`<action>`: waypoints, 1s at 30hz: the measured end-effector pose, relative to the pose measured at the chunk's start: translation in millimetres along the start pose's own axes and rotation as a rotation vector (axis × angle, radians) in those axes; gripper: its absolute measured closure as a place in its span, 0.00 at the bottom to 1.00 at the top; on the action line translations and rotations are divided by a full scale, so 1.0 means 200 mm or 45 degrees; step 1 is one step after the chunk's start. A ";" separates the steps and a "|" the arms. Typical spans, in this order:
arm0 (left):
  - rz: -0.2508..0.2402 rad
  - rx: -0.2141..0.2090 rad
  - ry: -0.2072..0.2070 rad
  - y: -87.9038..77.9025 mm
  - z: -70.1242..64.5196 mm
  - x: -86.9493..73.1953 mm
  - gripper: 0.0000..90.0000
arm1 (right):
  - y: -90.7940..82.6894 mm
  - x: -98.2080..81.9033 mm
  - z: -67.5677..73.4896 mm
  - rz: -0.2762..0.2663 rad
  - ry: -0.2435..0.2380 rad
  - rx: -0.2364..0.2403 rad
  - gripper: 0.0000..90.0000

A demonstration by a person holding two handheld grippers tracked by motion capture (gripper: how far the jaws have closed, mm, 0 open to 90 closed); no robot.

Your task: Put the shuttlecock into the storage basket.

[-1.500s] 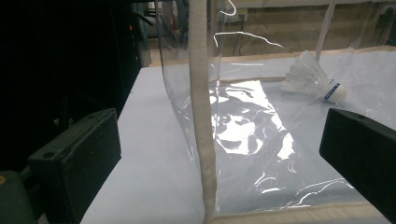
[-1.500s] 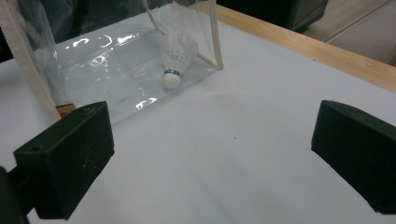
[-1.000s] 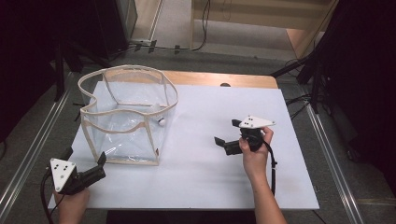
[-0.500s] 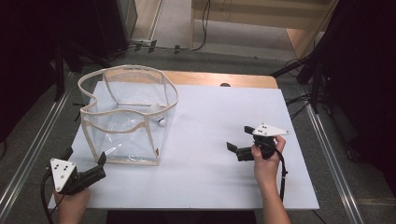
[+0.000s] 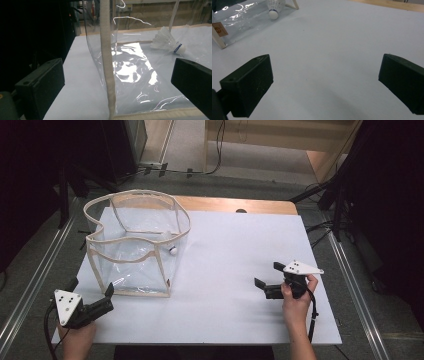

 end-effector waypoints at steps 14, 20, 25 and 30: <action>0.001 0.002 0.002 0.00 0.00 0.00 0.00 | -0.14 -0.08 -0.07 -0.007 0.035 -0.061 0.00; 0.001 0.003 0.009 0.00 0.00 0.00 0.00 | -0.20 -0.12 -0.10 -0.016 0.063 -0.083 0.00; 0.000 0.008 0.010 0.00 0.00 0.00 0.00 | -0.24 -0.14 -0.12 -0.021 0.076 -0.095 0.00; 0.000 0.008 0.015 0.00 0.00 0.00 0.00 | -0.28 -0.16 -0.14 -0.028 0.077 -0.116 0.00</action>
Point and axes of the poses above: each handheld gripper's, and its own axes: y roughly forward along the jaws, x roughly out of its top, z roughly to its left, the point moved 3 cm from there along y, roughly forward along the jaws, and after that the axes turned 5 degrees about -z, right-handed, at the moved point
